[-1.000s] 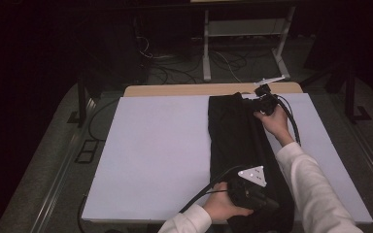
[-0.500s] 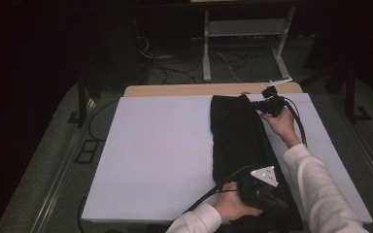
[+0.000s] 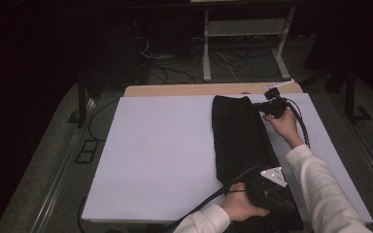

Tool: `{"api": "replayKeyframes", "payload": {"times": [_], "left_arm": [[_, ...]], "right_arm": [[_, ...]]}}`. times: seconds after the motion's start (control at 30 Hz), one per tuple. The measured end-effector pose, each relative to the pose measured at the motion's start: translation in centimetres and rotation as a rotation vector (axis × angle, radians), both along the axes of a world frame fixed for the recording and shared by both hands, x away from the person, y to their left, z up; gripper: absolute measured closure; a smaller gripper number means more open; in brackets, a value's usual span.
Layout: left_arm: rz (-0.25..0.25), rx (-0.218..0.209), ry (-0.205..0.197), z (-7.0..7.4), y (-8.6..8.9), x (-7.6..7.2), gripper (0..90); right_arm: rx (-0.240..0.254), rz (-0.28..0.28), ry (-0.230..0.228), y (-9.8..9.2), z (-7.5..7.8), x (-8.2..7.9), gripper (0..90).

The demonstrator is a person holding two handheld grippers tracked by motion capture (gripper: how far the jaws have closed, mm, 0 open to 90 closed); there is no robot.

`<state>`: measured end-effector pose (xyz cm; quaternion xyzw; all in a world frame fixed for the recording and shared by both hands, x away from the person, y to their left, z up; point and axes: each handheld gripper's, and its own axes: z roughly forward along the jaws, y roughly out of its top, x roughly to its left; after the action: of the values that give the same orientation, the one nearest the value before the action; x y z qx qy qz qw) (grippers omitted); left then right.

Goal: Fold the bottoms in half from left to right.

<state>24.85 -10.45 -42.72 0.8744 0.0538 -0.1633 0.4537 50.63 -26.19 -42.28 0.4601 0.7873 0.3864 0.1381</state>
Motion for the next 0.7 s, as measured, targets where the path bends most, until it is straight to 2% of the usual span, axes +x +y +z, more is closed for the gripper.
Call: {"api": "replayKeyframes", "payload": {"times": [0.23, 0.43, 0.7], "left_arm": [[0.006, 0.021, 0.019, -0.5, -0.8, 0.0, 89.0], [0.007, 0.055, 0.013, -1.0, -1.8, -0.1, 89.0], [0.024, 0.092, 0.025, -1.4, -2.9, -0.1, 88.5]], "right_arm": [[0.011, 0.002, 0.008, -0.6, -0.7, -0.1, 86.6], [0.012, 0.002, 0.012, -1.0, -1.2, -0.2, 86.6], [0.01, 0.005, 0.016, -1.2, -1.5, -0.3, 86.6]]}}
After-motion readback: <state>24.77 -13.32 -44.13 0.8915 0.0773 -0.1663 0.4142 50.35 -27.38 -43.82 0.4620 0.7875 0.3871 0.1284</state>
